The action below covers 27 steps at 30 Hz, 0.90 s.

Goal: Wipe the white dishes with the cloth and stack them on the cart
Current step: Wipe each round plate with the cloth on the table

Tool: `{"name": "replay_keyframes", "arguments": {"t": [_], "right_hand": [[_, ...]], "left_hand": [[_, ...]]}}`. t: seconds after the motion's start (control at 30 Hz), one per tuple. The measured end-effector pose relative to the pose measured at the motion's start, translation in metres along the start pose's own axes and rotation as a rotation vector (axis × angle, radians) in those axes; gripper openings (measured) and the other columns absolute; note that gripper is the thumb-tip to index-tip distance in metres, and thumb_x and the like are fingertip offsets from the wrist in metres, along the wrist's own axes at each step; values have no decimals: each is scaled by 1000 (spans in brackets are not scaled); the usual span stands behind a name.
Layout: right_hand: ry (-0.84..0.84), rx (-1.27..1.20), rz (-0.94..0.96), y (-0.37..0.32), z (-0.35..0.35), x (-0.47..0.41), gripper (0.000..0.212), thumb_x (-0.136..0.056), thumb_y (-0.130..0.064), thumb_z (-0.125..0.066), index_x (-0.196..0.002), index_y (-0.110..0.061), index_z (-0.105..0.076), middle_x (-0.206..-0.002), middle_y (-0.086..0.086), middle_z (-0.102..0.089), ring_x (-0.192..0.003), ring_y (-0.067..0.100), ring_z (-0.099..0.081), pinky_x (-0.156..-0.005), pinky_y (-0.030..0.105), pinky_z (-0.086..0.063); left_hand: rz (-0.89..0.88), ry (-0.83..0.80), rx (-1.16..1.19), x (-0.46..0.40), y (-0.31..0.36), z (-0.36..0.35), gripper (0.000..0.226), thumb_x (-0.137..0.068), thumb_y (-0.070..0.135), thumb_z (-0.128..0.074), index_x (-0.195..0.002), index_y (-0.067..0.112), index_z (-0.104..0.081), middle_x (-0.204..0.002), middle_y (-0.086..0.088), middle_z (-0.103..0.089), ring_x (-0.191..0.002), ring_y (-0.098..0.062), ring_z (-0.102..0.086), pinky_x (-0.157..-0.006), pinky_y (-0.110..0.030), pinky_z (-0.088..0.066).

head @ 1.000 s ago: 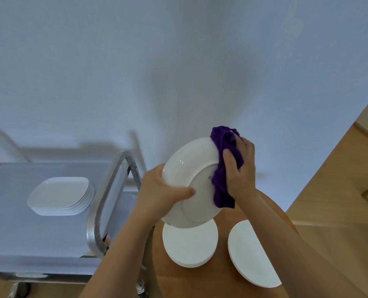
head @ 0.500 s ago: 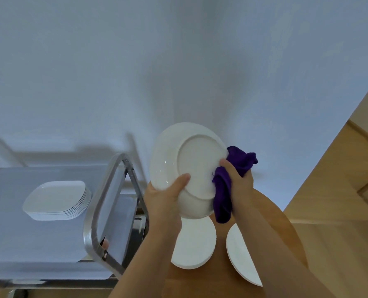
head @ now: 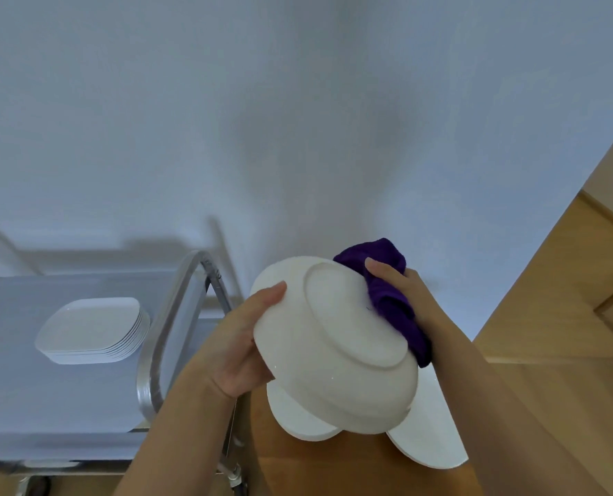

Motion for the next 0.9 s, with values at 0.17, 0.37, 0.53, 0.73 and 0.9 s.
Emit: {"name": "replay_keyframes", "arguments": {"t": [0.17, 0.37, 0.53, 0.73, 0.9], "right_hand": [[-4, 21, -51, 14, -1, 2, 24, -79, -34, -68, -79, -10, -66, -66, 6, -65, -57, 19, -62, -51, 24, -50], [23, -32, -20, 20, -1, 11, 19, -84, -29, -62, -98, -15, -61, -66, -4, -70, -57, 10, -65, -47, 19, -49], [191, -55, 155, 20, -12, 20, 8, -86, -26, -60, -90, -32, -57, -86, -3, -66, -68, 4, -64, -55, 14, -48], [352, -144, 235, 34, -35, 21, 13, -88, -28, -57, -100, -26, -62, -100, 7, -66, -91, 23, -64, -80, 40, -53], [191, -295, 188, 25, -39, 26, 23, -92, -6, -52, -94, -25, -65, -68, -14, -64, -59, 5, -60, -53, 0, -41]], "left_hand": [[-20, 157, 45, -5, -8, 4, 20, -79, 32, -68, -88, 19, -80, -103, -14, -73, -90, -30, -71, -76, -46, -59], [-92, 229, 67, -9, -13, 1, 41, -74, 34, -61, -110, 15, -65, -110, -15, -71, -98, -31, -70, -83, -47, -55], [-190, 267, 25, -21, -22, -10, 44, -73, 35, -61, -114, 17, -58, -103, -9, -74, -94, -26, -71, -73, -40, -60], [-277, 303, -324, -34, -42, -24, 41, -80, 45, -58, -118, 29, -59, -106, 5, -73, -97, -9, -69, -74, -22, -56], [-278, 234, -774, -36, -52, -27, 55, -79, 63, -44, -115, 23, -58, -100, -1, -70, -92, -11, -67, -78, -28, -57]]}}
Point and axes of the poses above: each hand's wrist, its own x-axis away from the middle knuckle, its own z-axis out of the back of the hand, y = z × x, the point moved 5 cm from there along -x, towards the middle knuckle
